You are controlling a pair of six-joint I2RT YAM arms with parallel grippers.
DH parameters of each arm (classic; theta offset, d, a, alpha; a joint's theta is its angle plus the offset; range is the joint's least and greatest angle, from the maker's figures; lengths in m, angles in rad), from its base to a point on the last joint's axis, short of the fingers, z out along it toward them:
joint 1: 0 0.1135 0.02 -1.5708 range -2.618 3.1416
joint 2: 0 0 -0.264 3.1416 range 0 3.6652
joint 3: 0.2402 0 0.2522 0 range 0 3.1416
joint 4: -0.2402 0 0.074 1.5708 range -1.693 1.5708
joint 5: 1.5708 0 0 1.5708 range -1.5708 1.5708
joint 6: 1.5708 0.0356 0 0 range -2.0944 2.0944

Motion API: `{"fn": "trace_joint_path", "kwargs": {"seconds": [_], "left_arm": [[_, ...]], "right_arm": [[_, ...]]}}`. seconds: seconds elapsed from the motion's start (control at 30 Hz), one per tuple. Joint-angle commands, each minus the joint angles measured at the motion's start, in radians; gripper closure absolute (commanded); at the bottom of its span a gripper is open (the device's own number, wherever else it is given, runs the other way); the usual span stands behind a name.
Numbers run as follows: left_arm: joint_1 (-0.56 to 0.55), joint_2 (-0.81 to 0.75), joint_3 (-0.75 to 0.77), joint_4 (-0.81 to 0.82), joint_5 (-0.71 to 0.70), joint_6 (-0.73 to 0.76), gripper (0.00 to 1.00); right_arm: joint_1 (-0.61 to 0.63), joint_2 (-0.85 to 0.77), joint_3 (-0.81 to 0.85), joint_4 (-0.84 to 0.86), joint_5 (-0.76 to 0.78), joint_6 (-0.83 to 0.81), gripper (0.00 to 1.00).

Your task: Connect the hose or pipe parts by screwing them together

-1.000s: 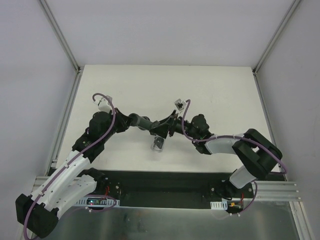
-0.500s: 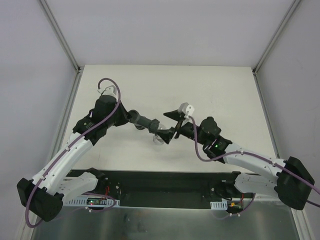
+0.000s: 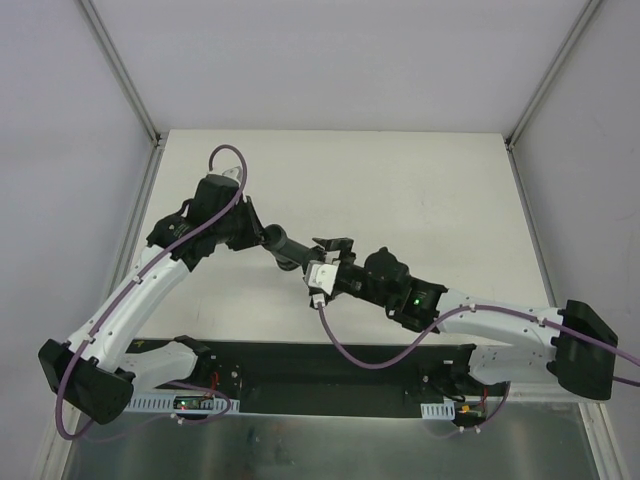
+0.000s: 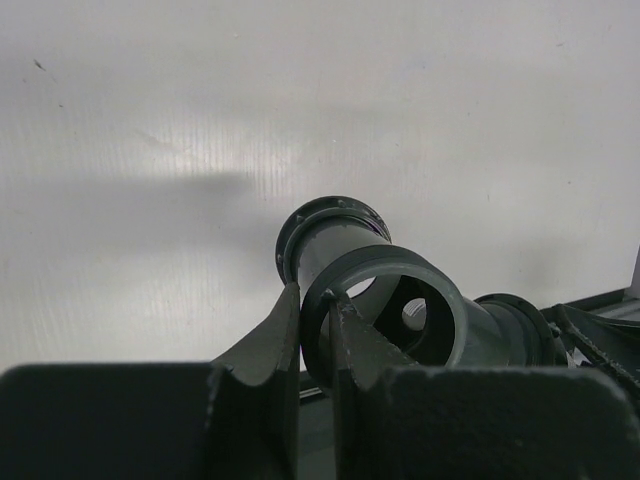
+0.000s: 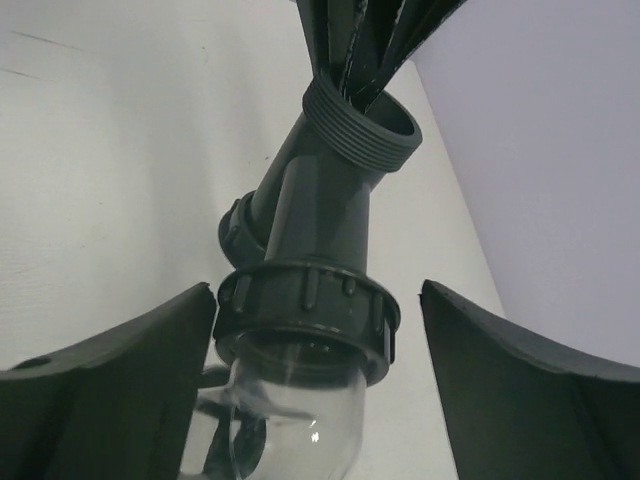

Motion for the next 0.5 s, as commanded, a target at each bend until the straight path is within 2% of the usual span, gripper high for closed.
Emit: {"fn": "trace_joint_path", "kwargs": {"seconds": [0.0,0.03,0.07,0.13,0.17,0.23,0.3,0.37,0.4,0.47], "left_arm": [[0.012,-0.009,0.053,-0.018,0.094,-0.024,1.0],[0.011,-0.015,0.053,0.008,0.109,-0.024,1.0],[0.012,-0.026,0.045,0.031,0.128,-0.022,1.0],[0.012,-0.075,-0.006,0.1,0.16,-0.025,1.0],[0.012,-0.095,-0.026,0.166,0.157,-0.035,1.0],[0.012,-0.153,-0.09,0.22,0.127,-0.047,1.0],[0.012,-0.19,-0.148,0.287,0.085,-0.059,1.0],[0.011,-0.262,-0.202,0.388,0.038,-0.062,1.0],[0.009,-0.29,-0.264,0.43,0.022,-0.062,1.0],[0.011,-0.365,-0.32,0.49,-0.018,-0.059,1.0]], "right_arm": [[0.017,0.051,0.073,0.018,0.06,-0.071,0.22],[0.017,0.061,0.076,0.028,0.065,-0.01,0.29],[0.01,0.071,0.081,0.037,0.065,0.052,0.49],[-0.035,0.093,0.081,0.078,0.009,0.183,0.61],[-0.055,0.098,0.078,0.097,-0.034,0.343,0.65],[-0.104,0.114,0.066,0.167,-0.117,0.496,0.67],[-0.172,0.143,0.064,0.244,-0.179,0.739,0.69],[-0.239,0.17,0.055,0.307,-0.258,0.887,0.71],[-0.261,0.197,0.05,0.372,-0.275,1.046,0.71],[-0.307,0.231,0.05,0.434,-0.346,1.169,0.72]]}}
